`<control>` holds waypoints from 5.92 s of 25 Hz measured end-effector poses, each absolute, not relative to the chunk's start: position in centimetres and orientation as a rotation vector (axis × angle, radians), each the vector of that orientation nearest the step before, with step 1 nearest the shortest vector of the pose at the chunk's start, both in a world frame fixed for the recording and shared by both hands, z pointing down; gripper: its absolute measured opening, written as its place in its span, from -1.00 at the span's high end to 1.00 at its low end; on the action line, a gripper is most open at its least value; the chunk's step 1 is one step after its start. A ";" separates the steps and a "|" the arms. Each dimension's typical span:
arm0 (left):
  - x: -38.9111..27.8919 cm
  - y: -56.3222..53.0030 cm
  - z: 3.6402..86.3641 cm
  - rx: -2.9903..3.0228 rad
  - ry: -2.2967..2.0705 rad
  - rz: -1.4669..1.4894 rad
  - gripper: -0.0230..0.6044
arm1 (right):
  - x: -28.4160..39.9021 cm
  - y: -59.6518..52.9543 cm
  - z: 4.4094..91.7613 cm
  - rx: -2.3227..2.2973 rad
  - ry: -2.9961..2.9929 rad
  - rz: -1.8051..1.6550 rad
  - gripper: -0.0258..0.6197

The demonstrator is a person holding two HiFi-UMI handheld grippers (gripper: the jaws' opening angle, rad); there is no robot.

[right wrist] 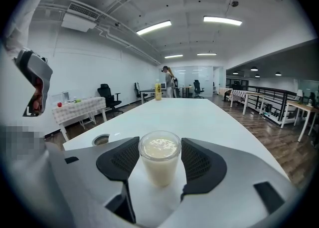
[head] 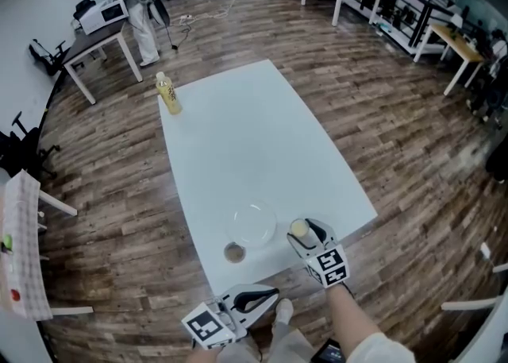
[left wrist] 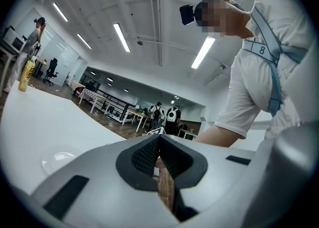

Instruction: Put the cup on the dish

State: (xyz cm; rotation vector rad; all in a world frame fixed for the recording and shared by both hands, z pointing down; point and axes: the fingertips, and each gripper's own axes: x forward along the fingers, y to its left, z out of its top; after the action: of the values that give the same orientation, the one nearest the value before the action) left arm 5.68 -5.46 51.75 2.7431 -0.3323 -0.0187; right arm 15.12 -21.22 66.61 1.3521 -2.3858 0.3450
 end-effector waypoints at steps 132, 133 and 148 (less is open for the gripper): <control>1.8 -7.1 52.7 2.703 -0.399 -0.033 0.92 | 3.5 -25.6 62.1 1.193 -2.526 0.224 0.10; 1.7 -7.2 52.6 2.701 -0.403 -0.033 0.92 | 3.6 -25.5 62.0 1.193 -2.525 0.223 0.10; 2.2 -6.5 52.0 2.735 -0.381 -0.029 0.92 | 4.6 -22.5 59.8 1.220 -2.539 0.159 0.66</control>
State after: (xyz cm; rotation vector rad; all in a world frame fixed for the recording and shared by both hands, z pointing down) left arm 2.25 -6.46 52.00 2.7345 -0.3806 -0.0286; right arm 4.64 -22.49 59.81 1.2199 -2.5391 0.1591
